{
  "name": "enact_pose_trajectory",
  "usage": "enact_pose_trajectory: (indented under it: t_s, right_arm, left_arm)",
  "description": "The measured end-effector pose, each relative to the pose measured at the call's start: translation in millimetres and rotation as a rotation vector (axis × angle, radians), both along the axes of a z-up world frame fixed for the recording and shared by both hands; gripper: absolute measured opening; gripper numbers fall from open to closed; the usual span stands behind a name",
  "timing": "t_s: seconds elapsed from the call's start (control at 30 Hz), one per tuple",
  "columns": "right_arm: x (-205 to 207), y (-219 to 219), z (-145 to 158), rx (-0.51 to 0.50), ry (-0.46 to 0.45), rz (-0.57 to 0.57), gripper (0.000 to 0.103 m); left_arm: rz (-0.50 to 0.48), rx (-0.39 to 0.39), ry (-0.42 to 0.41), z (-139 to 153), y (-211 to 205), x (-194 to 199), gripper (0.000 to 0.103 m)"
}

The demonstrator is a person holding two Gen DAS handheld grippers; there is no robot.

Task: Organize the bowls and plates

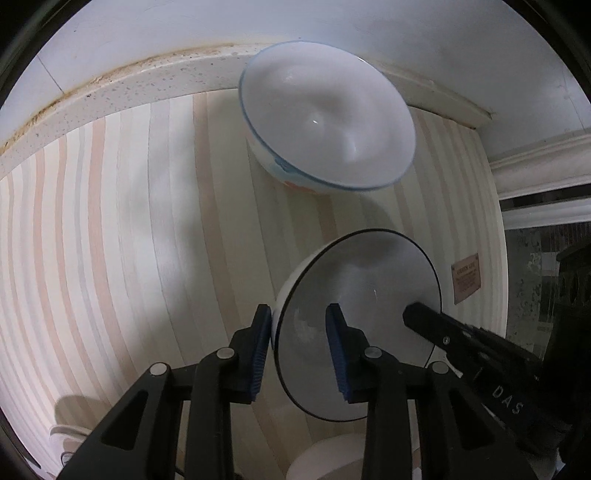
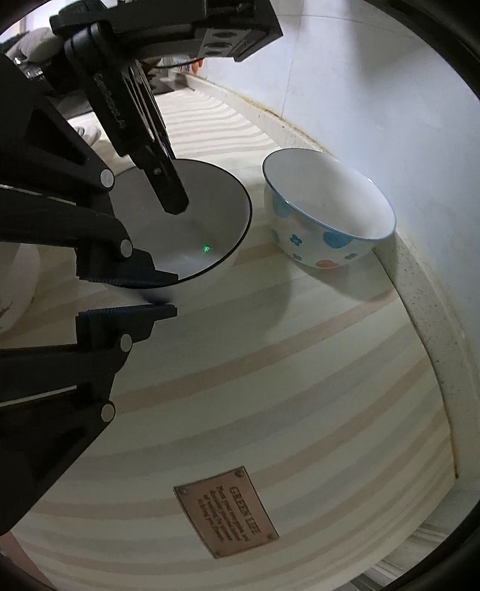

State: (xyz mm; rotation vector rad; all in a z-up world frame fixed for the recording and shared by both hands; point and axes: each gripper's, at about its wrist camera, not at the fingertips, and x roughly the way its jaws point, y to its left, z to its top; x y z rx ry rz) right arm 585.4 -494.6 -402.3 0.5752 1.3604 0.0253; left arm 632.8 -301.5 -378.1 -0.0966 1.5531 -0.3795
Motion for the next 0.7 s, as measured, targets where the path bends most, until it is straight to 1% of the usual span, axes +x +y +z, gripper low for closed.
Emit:
enact_pose_trajectory:
  t_s: [0.1,0.2,0.37,0.5,0.6,0.7]
  right_arm:
    - [-1.4,-1.0,2.2,-0.003,0.003,0.002,0.01]
    - [-8.1,-1.6,12.6,-0.006,-0.01,0.01,0.011]
    - [-33.8,1.5,41.8,-0.007,-0.043,0.038,0.011]
    - [-62.8,7.1,68.7,-0.005,-0.071,0.047,0.011]
    - [-89.4,6.1,82.4,-0.003,-0.08,0.052,0.011]
    - [-115.3,12.0,88.0,0.003,-0.071,0.06,0.011]
  left_arm:
    - [-0.01,0.002,-0.004,6.0,-2.6,-7.3,0.028]
    - [-0.023,-0.002,-0.025,22.8,-0.8,-19.6,0.028]
    - [-0.044,-0.022,-0.059,53.6,4.3,-42.5,0.028]
    - [-0.076,-0.027,-0.078,77.0,8.2,-72.8,0.028]
    - [-0.095,-0.026,-0.072,83.0,11.9,-92.8,0.028]
    - [-0.103,-0.021,-0.049,79.4,15.0,-111.7,0.028]
